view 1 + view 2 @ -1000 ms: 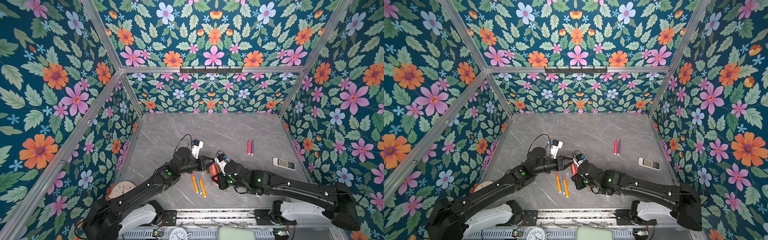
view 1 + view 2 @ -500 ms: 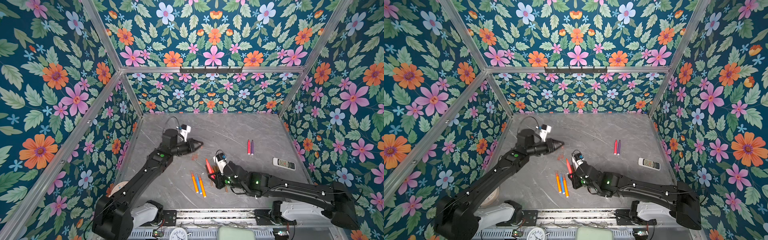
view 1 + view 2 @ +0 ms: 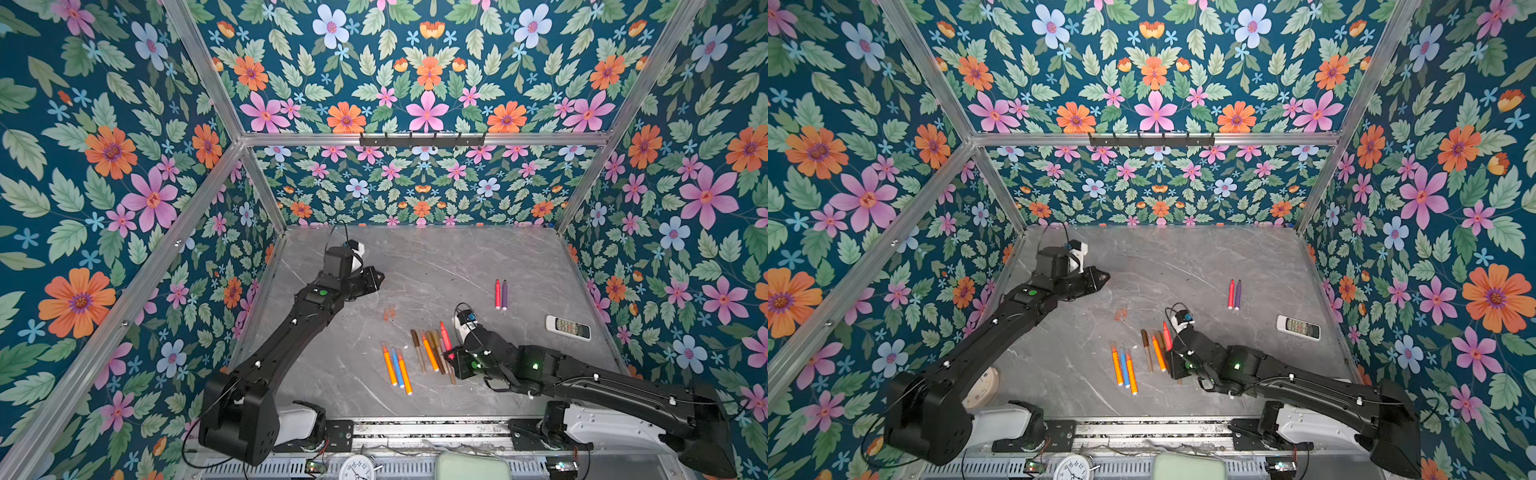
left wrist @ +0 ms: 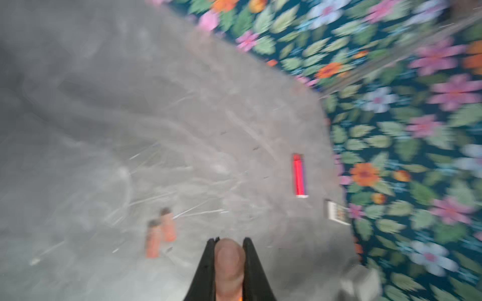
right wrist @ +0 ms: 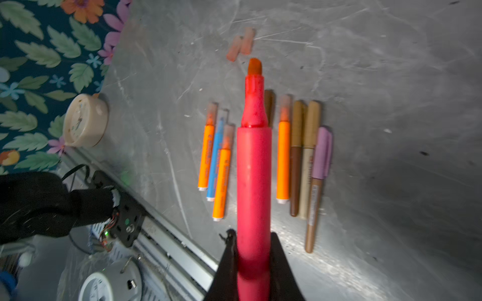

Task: Remove pen caps from pens
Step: Place the pen cap at the center of the table.

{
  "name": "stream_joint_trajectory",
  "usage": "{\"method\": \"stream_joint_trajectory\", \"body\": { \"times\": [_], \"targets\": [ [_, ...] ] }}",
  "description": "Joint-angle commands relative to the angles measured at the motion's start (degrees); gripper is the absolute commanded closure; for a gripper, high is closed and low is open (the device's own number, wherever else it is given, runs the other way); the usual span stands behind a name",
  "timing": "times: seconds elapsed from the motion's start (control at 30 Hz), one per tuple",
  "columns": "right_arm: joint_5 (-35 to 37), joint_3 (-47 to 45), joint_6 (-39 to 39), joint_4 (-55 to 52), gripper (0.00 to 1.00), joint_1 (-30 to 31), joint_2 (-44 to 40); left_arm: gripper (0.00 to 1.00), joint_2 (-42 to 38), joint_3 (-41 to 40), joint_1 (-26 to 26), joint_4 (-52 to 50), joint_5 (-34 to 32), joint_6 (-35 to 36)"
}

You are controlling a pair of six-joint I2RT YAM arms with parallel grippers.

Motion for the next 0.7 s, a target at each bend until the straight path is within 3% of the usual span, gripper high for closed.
{"method": "stream_joint_trajectory", "body": {
  "times": [0.0, 0.17, 0.27, 0.57, 0.67],
  "targets": [
    [-4.16, -2.67, 0.23, -4.64, 1.0, -7.71, -3.4, 1.0, 2.82, -3.69, -0.12, -4.24, -10.47, 3.59],
    [-13.93, -3.89, -6.8, -10.59, 1.0, -25.59, -8.73, 1.0, 6.14, -6.41, -0.11, 0.3, -8.9, 3.45],
    [-17.51, -3.41, -10.01, -13.58, 1.0, -33.03, -10.1, 1.0, 8.63, -6.27, -0.07, 1.03, -8.49, 4.34],
    [-24.48, -2.47, -12.08, -12.2, 1.0, -48.33, -6.27, 0.94, 16.52, -5.09, -0.04, 5.14, -4.43, 5.14],
    [-23.22, -0.18, -12.59, -12.17, 1.0, -50.19, -5.0, 0.9, 17.27, -4.87, -0.11, 5.77, -3.43, 5.27]
  ]
}}
